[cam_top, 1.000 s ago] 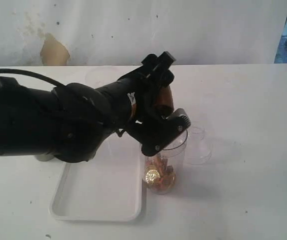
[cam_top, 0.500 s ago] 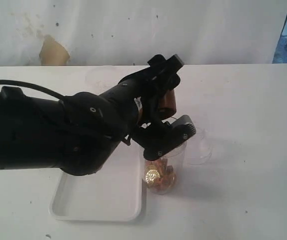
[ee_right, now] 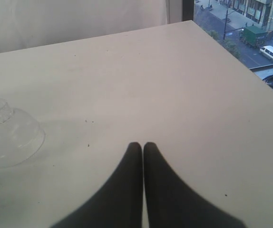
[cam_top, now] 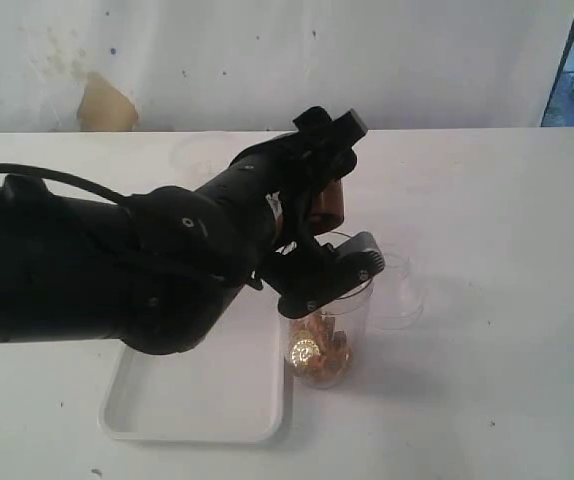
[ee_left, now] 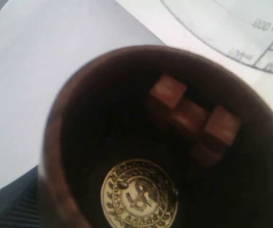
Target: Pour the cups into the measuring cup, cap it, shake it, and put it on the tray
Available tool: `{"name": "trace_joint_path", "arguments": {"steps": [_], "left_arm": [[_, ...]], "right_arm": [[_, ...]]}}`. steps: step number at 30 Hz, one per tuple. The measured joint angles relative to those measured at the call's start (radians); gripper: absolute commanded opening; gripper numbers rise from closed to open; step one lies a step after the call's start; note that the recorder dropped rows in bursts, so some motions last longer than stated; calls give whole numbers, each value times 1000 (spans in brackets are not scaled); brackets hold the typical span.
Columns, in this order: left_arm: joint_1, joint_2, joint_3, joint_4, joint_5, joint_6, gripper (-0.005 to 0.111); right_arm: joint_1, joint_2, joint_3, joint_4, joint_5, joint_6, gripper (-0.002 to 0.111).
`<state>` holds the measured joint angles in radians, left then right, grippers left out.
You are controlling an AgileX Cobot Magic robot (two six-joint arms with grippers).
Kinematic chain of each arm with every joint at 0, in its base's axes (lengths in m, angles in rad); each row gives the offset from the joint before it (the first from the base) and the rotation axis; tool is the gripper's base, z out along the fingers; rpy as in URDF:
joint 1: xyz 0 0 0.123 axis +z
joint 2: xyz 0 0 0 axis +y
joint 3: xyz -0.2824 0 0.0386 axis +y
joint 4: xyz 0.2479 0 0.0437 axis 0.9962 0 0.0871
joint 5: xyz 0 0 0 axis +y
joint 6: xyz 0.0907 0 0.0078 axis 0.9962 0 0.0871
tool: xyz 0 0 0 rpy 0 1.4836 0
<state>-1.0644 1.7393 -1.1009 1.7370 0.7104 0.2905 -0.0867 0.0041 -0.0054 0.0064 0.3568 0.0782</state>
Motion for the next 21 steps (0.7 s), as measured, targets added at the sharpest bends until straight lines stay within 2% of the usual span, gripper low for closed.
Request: {"name": "trace_joint_path", "arguments": {"steps": [16, 21], "left_arm": [[-43, 0, -2, 0, 2, 24, 0], [-52, 8, -13, 0, -43, 28, 0]], "right_arm": [[0, 0, 0, 0, 0, 0, 0], [0, 0, 0, 0, 0, 0, 0]]}}
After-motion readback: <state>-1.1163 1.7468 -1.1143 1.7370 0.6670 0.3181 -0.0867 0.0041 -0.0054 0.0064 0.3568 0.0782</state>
